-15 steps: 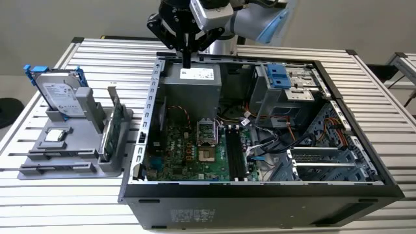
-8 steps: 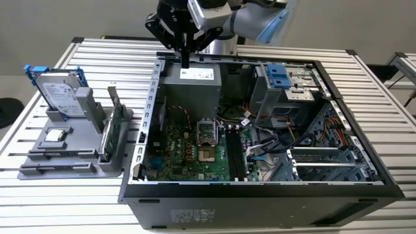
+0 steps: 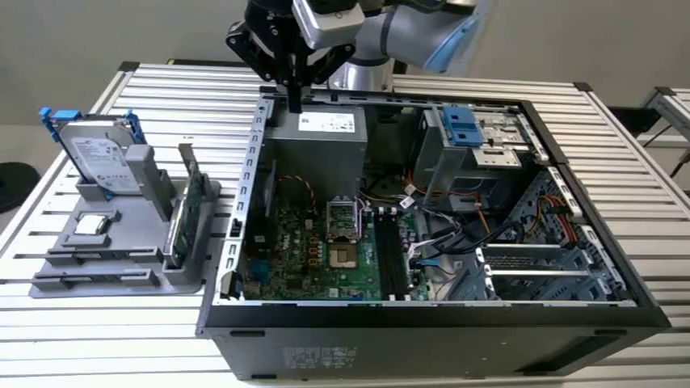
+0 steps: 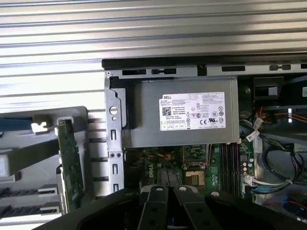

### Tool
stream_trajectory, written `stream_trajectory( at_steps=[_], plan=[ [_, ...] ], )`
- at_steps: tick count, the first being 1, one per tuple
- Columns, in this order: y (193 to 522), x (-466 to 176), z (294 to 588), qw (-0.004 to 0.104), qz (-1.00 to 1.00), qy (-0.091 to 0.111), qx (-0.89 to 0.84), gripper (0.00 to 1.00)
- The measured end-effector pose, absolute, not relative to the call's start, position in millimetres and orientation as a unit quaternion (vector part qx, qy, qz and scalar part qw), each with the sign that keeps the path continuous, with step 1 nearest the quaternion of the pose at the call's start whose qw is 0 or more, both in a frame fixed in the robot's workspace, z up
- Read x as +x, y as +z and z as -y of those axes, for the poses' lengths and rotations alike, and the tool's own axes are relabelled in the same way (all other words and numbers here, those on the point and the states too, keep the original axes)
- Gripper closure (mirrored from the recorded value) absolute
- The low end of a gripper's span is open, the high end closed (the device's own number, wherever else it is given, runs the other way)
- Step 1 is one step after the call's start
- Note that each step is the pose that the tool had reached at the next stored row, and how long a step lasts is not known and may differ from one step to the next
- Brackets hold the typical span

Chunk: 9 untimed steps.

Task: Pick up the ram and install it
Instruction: 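Reach for the ram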

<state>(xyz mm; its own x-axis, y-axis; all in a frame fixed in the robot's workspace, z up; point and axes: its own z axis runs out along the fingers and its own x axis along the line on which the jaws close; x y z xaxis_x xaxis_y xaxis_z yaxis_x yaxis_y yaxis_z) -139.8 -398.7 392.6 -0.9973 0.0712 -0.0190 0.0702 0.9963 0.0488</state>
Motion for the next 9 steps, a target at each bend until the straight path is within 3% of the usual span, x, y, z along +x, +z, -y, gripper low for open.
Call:
stream_trajectory(
  at_steps=[9],
  plan=[
    [393, -154, 399, 0.01, -0.999, 0.024, 0.035, 1.0]
  ],
)
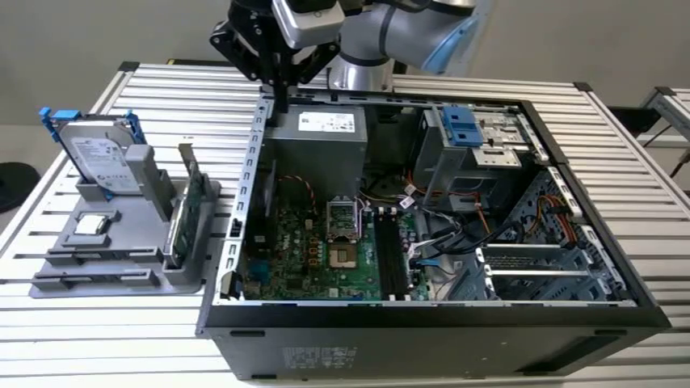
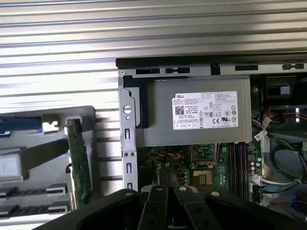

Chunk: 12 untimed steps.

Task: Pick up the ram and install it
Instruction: 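Reach for the ram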

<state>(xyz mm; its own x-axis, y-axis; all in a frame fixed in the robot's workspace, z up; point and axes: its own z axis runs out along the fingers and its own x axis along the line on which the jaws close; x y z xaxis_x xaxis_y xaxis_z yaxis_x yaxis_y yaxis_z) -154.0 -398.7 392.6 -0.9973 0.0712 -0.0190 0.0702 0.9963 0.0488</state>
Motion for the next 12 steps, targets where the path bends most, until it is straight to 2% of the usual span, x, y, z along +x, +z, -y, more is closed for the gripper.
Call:
stream_trajectory(
  at_steps=[12],
  plan=[
    [393, -173, 399, 0.01, -0.999, 0.024, 0.035, 1.0]
  ],
)
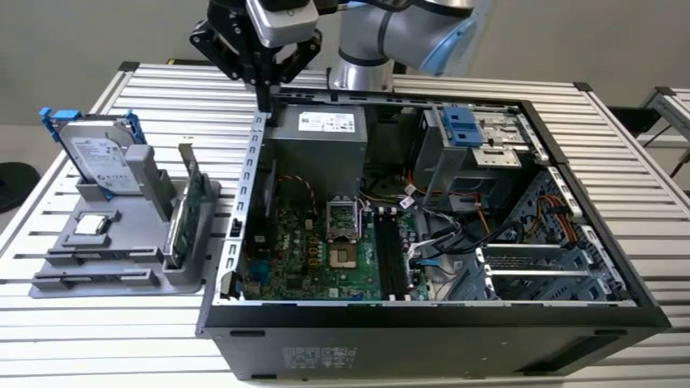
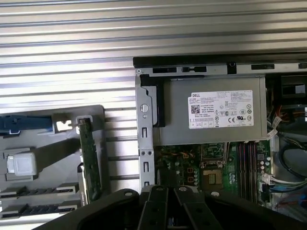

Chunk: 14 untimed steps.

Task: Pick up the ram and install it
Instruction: 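Reach for the ram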

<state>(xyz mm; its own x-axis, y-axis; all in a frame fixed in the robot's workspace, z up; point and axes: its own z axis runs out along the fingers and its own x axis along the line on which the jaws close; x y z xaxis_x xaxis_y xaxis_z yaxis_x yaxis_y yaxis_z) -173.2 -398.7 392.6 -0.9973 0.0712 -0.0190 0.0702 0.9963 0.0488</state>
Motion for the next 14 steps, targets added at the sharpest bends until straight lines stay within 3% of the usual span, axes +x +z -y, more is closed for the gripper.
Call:
stream_trajectory(
  at_steps=[14],
  plan=[
    [393, -198, 399, 0.01, -0.999, 0.024, 0.035, 1.0]
  ],
)
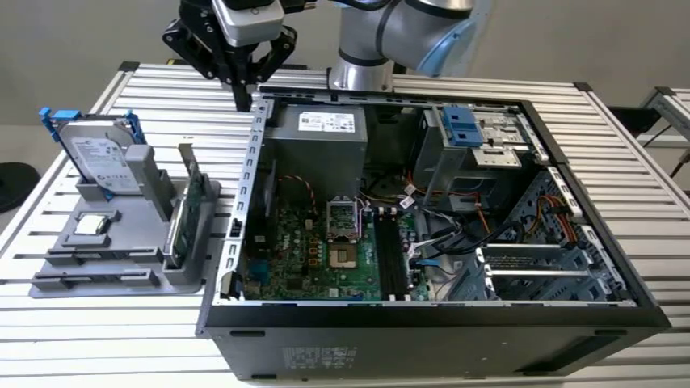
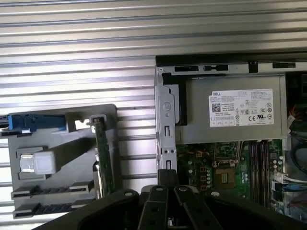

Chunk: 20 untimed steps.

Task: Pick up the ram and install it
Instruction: 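Reach for the ram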

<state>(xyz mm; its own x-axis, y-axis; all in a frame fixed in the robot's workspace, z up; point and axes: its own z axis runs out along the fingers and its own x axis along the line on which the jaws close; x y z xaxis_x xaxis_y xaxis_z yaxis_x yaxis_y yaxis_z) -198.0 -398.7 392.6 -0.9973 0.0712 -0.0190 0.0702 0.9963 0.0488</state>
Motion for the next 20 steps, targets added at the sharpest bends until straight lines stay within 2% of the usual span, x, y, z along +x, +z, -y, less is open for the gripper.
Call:
stream_trajectory(
  at_steps=[20],
  plan=[
    [393, -229, 399, 0.01, -0.999, 0.024, 0.035, 1.0]
  ],
)
